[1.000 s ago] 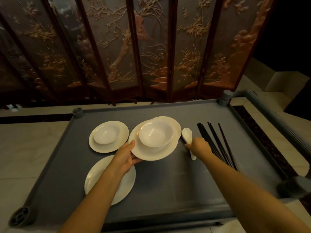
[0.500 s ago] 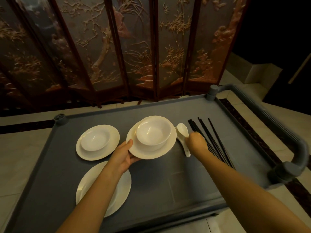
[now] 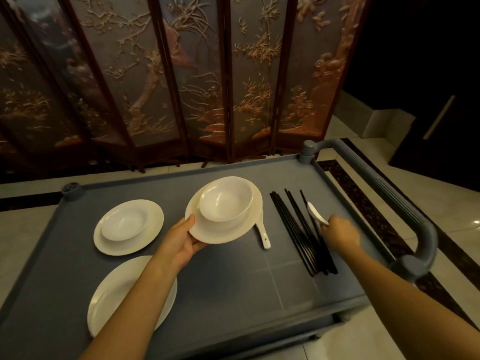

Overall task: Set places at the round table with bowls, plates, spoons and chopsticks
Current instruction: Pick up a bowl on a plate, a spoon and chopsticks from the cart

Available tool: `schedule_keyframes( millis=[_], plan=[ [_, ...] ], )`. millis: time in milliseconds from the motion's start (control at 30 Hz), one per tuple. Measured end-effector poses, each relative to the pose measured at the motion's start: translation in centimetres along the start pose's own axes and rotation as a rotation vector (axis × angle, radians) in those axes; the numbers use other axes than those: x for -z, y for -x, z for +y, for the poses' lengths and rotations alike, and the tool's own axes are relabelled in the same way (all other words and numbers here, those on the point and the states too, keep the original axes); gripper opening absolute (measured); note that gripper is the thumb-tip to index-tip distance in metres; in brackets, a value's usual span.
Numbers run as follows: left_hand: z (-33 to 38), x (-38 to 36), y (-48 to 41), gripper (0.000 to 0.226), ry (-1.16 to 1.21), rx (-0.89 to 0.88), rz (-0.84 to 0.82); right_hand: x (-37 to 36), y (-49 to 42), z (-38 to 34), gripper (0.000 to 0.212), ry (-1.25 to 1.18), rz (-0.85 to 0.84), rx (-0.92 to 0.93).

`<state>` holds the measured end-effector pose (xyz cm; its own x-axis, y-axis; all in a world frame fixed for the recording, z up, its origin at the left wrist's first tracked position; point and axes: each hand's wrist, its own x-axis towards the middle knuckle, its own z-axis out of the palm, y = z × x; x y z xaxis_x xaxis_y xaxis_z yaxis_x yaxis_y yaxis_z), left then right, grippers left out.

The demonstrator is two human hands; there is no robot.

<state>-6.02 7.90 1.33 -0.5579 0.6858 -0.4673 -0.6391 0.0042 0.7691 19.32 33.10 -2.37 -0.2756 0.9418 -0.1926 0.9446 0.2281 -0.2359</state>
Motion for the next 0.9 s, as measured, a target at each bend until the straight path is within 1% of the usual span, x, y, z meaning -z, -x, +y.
schedule_keyframes(
  millis=[133, 200, 467, 600, 700, 800, 900],
  plan=[
    [-0.3, -0.6, 0.2, 0.016, -0.006, -0.007, -0.007, -1.0, 0.2, -0.3, 0.026, 0.038, -0.158, 0.032],
    [-0.5, -0.8, 0.2, 0.016, -0.005, -0.004, -0.001, -1.6, 0.2, -0.7, 0.024, 0.02, -0.198, 0.038],
    [-1.1, -1.3, 0.5, 0.021, -0.006, 0.014, 0.027, -2.1, -0.3, -1.3, 0.021, 0.019, -0.267, 0.022],
    [-1.4, -1.3, 0.6, 0.017, -0.004, 0.018, 0.04, -1.8, -0.9, -1.2, 0.025, 0.028, -0.318, 0.031],
    [-1.5, -1.3, 0.6, 0.02, -0.014, 0.016, 0.037, -2.1, -1.2, -1.1, 0.027, 0.038, -0.342, 0.07],
    [-1.6, -1.3, 0.7, 0.023, -0.023, 0.018, 0.028, -2.3, -1.2, -0.9, 0.026, 0.043, -0.337, 0.106],
    [-1.7, -1.4, 0.7, 0.022, -0.018, 0.025, 0.025, -2.4, -1.0, -0.3, 0.023, -0.016, -0.296, 0.136]
  ],
)
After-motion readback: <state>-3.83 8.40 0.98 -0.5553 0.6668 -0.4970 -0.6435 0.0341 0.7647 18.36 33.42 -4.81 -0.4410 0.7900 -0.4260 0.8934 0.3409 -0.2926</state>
